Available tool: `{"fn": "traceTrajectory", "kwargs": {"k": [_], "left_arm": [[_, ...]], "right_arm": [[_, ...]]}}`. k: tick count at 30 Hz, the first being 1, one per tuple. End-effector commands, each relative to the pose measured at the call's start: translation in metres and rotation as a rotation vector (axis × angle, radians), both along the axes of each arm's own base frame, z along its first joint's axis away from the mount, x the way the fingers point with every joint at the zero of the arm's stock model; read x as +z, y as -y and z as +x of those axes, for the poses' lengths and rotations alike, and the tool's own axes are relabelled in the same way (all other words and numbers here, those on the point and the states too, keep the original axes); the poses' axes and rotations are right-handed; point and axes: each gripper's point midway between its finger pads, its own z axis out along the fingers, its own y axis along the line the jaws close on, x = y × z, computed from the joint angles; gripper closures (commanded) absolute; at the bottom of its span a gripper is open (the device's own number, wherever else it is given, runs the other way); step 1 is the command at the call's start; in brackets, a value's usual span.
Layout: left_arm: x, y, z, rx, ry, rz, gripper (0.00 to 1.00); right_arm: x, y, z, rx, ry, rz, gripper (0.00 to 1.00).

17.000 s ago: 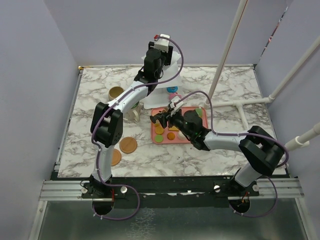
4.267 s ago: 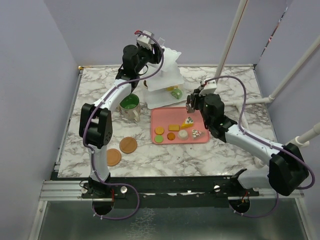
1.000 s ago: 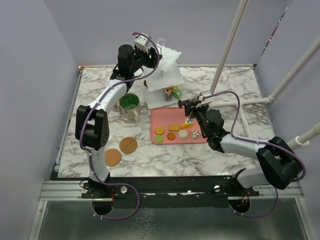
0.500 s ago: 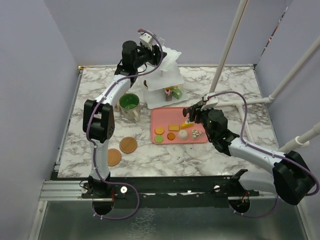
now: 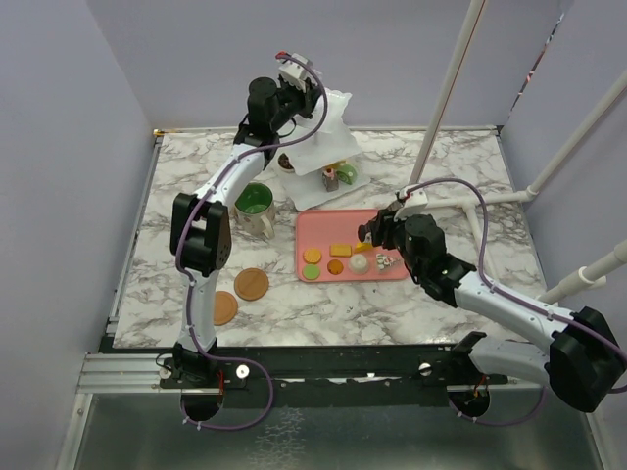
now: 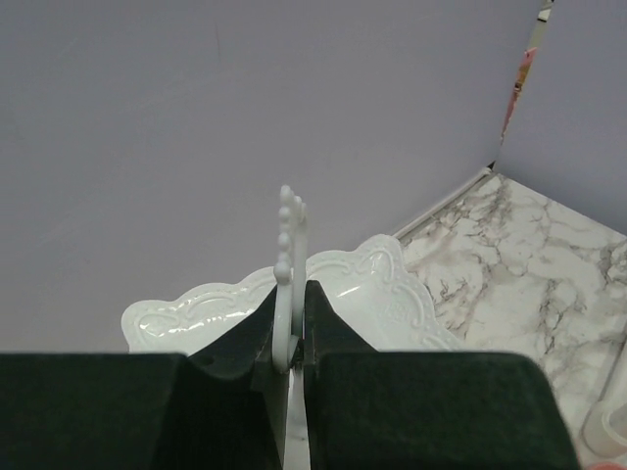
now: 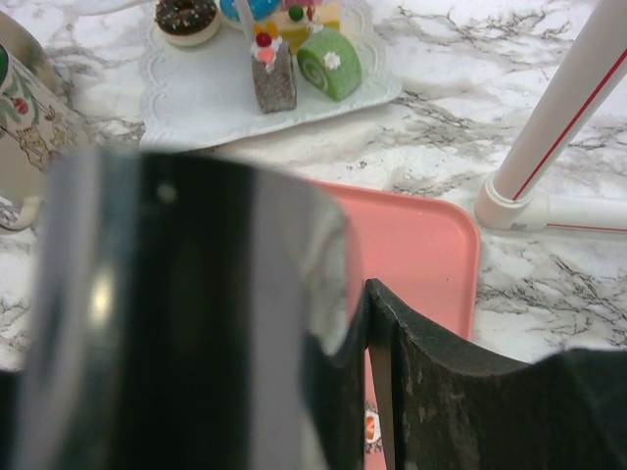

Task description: Serve the afternoon tea

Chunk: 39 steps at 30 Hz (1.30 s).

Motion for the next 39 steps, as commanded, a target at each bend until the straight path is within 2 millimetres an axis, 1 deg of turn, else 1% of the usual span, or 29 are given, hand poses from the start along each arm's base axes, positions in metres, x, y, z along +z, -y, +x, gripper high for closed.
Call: {"fn": "traceTrajectory", "kwargs": {"k": [1, 4, 6, 7, 9, 16, 22, 25, 27, 29, 33, 36, 39], "left_arm": [[0.031, -0.013, 0.008, 0.165, 0.124, 0.006, 0.91], [0.031, -0.013, 0.002, 0.270, 0.151, 0.055, 0.92], [0.032, -0.011, -0.004, 0.312, 0.152, 0.055, 0.92], [0.032, -0.009, -0.007, 0.309, 0.144, 0.047, 0.92], [0.030, -0.011, -0.009, 0.327, 0.115, 0.016, 0.91], [0.026, -0.010, -0.017, 0.304, 0.086, -0.002, 0.87], [0.030, -0.018, -0.015, 0.314, 0.083, -0.014, 0.85], [0.032, -0.024, -0.014, 0.323, 0.086, -0.016, 0.85], [0.032, -0.027, -0.014, 0.328, 0.087, -0.015, 0.85], [0.032, -0.026, -0.015, 0.308, 0.091, -0.008, 0.85], [0.030, -0.029, -0.016, 0.308, 0.088, -0.004, 0.85], [0.031, -0.030, -0.017, 0.303, 0.091, -0.002, 0.85], [0.033, -0.032, -0.019, 0.301, 0.100, 0.004, 0.85]], "right_arm": [[0.012, 0.004, -0.003, -0.031, 0.001, -0.004, 0.44], [0.010, 0.005, -0.005, -0.042, -0.009, -0.028, 0.44], [0.010, 0.005, -0.006, -0.044, -0.015, -0.036, 0.44], [0.009, 0.005, -0.008, -0.044, -0.018, -0.037, 0.44], [0.009, 0.003, -0.009, -0.044, -0.025, -0.025, 0.44], [-0.004, -0.012, -0.011, -0.028, -0.066, 0.038, 0.44], [-0.011, -0.016, -0.003, -0.050, -0.060, 0.051, 0.45], [-0.019, -0.020, 0.000, -0.053, -0.082, 0.049, 0.45], [-0.022, -0.019, 0.002, -0.066, -0.086, 0.046, 0.45], [-0.024, -0.016, 0.004, -0.089, -0.081, 0.038, 0.45], [-0.025, -0.011, 0.009, -0.124, -0.062, 0.018, 0.44], [-0.026, -0.010, 0.017, -0.158, -0.046, 0.008, 0.44], [-0.020, -0.009, 0.026, -0.169, 0.003, -0.014, 0.43]]}}
